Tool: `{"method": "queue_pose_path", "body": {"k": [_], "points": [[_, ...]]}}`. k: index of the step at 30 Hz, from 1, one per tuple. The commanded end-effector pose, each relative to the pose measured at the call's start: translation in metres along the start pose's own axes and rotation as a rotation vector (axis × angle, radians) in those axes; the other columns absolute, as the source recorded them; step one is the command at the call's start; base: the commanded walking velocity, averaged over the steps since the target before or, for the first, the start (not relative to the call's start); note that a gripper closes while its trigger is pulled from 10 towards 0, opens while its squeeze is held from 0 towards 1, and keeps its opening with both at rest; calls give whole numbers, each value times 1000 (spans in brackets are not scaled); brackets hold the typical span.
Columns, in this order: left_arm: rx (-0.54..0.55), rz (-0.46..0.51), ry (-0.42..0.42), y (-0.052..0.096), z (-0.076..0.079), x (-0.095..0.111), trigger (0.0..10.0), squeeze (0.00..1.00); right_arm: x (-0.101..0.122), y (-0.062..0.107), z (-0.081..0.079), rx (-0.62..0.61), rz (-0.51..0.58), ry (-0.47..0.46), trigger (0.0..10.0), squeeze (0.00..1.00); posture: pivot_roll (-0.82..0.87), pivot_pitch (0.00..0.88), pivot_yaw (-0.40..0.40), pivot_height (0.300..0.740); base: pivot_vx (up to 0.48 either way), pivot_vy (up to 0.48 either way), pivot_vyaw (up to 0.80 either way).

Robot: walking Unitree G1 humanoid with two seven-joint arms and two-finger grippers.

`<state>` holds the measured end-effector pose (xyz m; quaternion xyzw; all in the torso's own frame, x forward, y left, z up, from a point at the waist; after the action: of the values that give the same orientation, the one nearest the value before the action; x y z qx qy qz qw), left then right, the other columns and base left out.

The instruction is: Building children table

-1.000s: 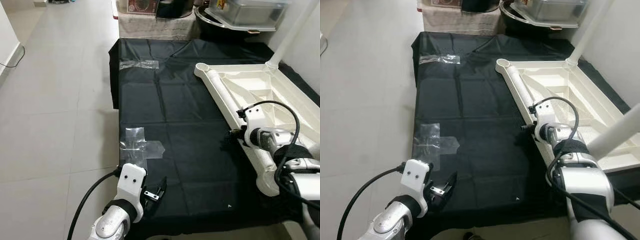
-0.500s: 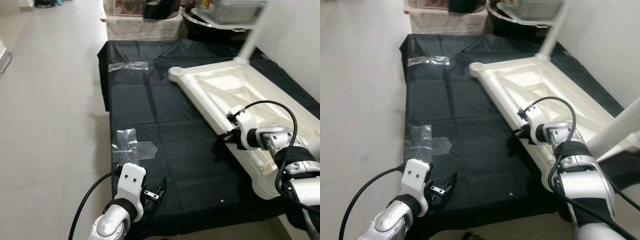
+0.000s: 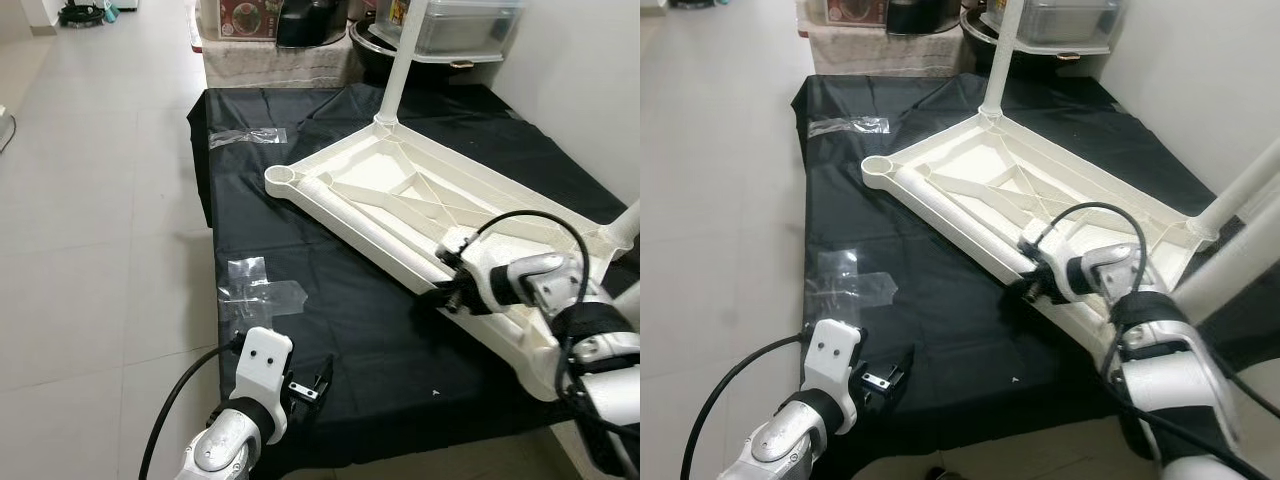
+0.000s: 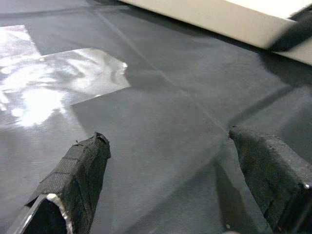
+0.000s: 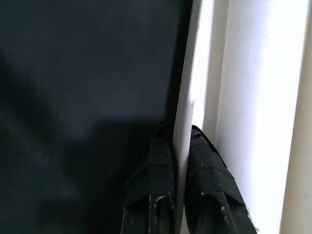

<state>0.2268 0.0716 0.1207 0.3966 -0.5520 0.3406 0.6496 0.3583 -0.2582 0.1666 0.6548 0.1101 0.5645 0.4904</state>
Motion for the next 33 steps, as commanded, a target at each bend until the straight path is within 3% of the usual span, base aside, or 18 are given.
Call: {"method": "queue_pose_path", "body": {"k": [1, 7, 12, 13, 15, 17, 18, 21, 22, 24, 25, 30, 33], "points": [[-10, -29, 8, -1, 0, -6, 10000, 0, -22, -10, -19, 208, -195, 139, 0, 0, 80, 166, -94, 740, 0, 0, 0], [-11, -29, 5, -2, -1, -6, 10000, 0, -31, 1, -18, 234, -307, 246, 0, 0, 80, 167, -92, 740, 0, 0, 0], [-11, -29, 5, -2, -1, -6, 10000, 0, -25, -3, -16, 194, -279, 249, 0, 0, 80, 168, -89, 740, 0, 0, 0], [-10, -30, 6, -2, -2, -7, 10000, 0, -20, -5, -15, 171, -253, 245, 10000, 0, 81, 166, -91, 740, 0, 0, 0], [-10, -30, 6, -2, -2, -7, 10000, 0, -20, -5, -15, 171, -253, 245, 10000, 0, 81, 166, -91, 740, 0, 0, 0], [-9, -30, 8, -3, -3, -7, 10000, 0, 0, -9, -13, 163, -127, 182, 10000, 0, 79, 166, -92, 740, 0, 0, 0], [-9, -30, 8, -3, -3, -7, 10000, 0, 5, -9, -13, 174, -95, 180, 10000, 761, 79, 165, -94, 740, 0, 0, 0], [-9, -31, 8, -3, -3, -7, 10000, 0, 8, -8, -13, 181, -79, 185, 10000, 761, 79, 165, -95, 740, 0, 0, 0], [-9, -30, 9, -3, -3, -7, 10000, 0, 10, -8, -13, 186, -74, 184, 10000, 1000, 79, 165, -95, 740, 0, 0, 0], [-9, -30, 9, -3, -3, -7, 10000, 0, 10, -8, -13, 186, -74, 184, 10000, 1000, 79, 165, -95, 740, 0, 0, 0], [-8, -30, 11, -4, -2, -8, 10000, 0, 20, -8, -12, 182, -30, 181, 10000, 0, 75, 166, -97, 740, 0, 0, 0], [-7, -28, 12, -4, -2, -8, 10000, 0, 37, -9, -13, 197, 48, 165, 10000, 0, 74, 166, -101, 740, 0, 0, 0], [-7, -27, 14, -4, -2, -8, 10000, 0, 58, -13, -13, 171, 140, 156, 10000, 0, 75, 167, -101, 740, 0, 0, 0]]}}
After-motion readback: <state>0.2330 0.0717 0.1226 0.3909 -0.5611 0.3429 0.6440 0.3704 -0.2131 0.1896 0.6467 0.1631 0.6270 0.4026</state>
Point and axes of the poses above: a point about 5 cm out from each wrist's last joint towards the gripper, its own y axis pointing back from the gripper into the wrist, its own x axis along the axis of the wrist's last joint, z = x × y, the point moved 1 cm from there along -y, pointing out of the wrist towards the gripper, and after that the axes turned 2 degrees about -y, right-handed, at the moved point
